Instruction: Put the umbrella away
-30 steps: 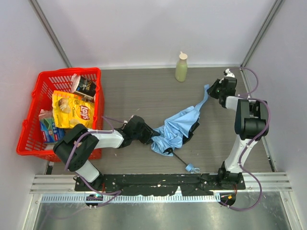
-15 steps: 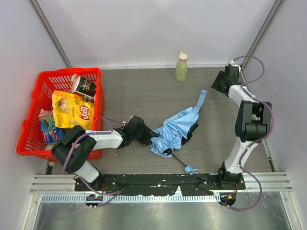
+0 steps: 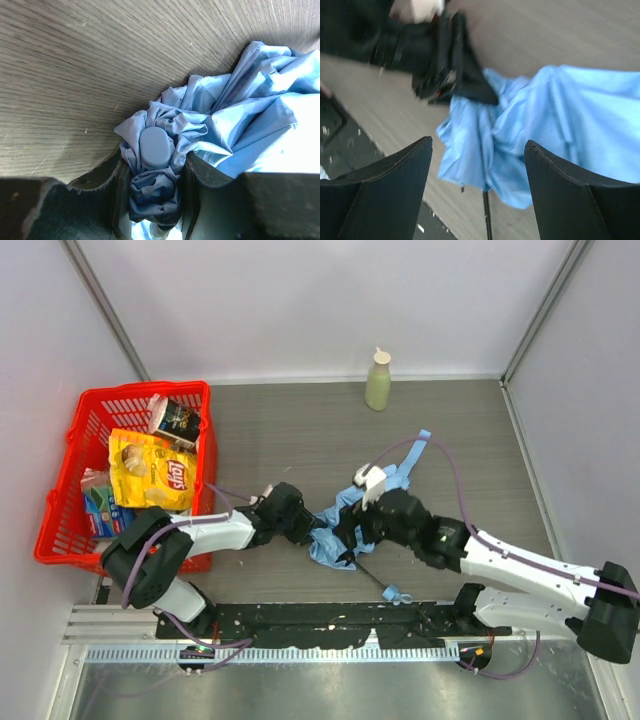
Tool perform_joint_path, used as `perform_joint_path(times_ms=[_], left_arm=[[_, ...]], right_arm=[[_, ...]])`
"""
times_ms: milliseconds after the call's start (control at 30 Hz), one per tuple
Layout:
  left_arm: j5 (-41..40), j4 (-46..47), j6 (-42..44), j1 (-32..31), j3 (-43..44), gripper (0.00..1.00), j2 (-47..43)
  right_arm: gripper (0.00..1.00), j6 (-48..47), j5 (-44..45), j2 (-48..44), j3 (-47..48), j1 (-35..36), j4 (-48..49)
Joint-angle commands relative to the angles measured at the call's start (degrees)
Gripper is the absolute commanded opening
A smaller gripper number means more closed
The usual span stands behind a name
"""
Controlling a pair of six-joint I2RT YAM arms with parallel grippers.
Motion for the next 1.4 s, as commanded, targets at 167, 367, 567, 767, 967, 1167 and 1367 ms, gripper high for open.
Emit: perform_joint_path(times_ms=[167,367,567,767,967,1167,1367], left_arm=[[-6.7,-13.6,0.8,-0.6,2.5,0.0,0.9],[-7.0,-14.2,-0.2,-0.6,3.1,0.0,0.9],[-6.7,-14.2,-1.7,-0.7,3.1,0.0,0.9],[-7.5,-15.4,-2.6,-0.7,4.0,0.0,0.2],[-9.1,-13.8,-3.9,-0.7,2.9,0.0,-1.0],[-9.6,-10.1,-2.0,-0.5,2.8,0.0,-0.6],[-9.5,0.2,3.6,1.0,-1.5,0.54,-5.5]], right_arm=[[0.79,-9.1,13.7,10.6,-4.9,16.7,15.3],[0.77,-12.5,24.9,19.9,-4.6,20.5,20.4],[0.73,-12.7,35.3,30.4,-3.1,22.0,20.3],[0.52,-10.4,37.9,35.6,-3.0,22.3,20.7],[0.01,-11.3,27.0,35.7,-9.1,19.7,29.0],[0.01,-10.2,10.1,31.9,-14.0,12.6,34.7],[0.01,-6.9,-3.1,29.7,-16.0,5.7,37.0]])
